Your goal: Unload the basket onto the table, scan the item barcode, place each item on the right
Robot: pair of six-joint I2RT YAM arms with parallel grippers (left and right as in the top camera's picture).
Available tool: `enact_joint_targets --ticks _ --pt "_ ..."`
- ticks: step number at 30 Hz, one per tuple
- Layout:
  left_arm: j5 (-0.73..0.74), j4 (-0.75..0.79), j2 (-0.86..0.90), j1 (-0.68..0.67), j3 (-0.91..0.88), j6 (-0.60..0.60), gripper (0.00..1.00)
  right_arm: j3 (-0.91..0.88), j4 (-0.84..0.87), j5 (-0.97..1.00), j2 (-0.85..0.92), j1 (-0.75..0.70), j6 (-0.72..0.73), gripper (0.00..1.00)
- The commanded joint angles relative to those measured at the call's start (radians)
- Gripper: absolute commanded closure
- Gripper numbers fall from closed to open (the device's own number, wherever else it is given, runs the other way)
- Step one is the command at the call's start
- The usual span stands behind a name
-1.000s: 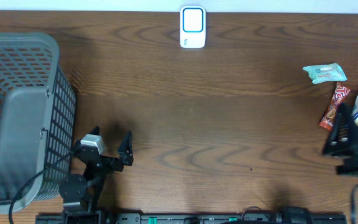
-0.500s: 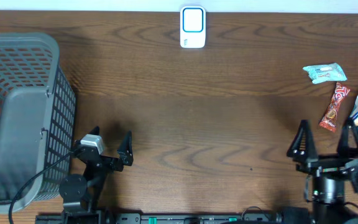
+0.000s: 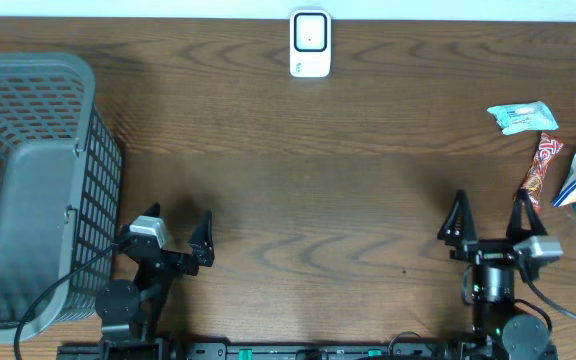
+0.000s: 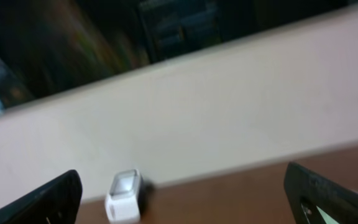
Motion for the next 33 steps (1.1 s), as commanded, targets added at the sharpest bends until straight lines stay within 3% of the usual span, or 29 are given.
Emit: enact_joint_targets --ticks 1,8,33 --pt "0.002 -0.029 -0.006 -0.005 -0.017 -0.009 0.02 -0.009 -0.063 0.031 -0.007 0.009 0.011 0.01" --pt "0.002 -0.029 -0.006 -0.005 -0.017 -0.009 0.02 -0.009 -0.366 0.036 -0.007 0.009 0.01 0.01" --pt "0.002 -0.029 -0.006 -0.005 -0.017 -0.009 0.02 -0.009 -0.375 0.047 -0.005 0.012 0.01 0.01"
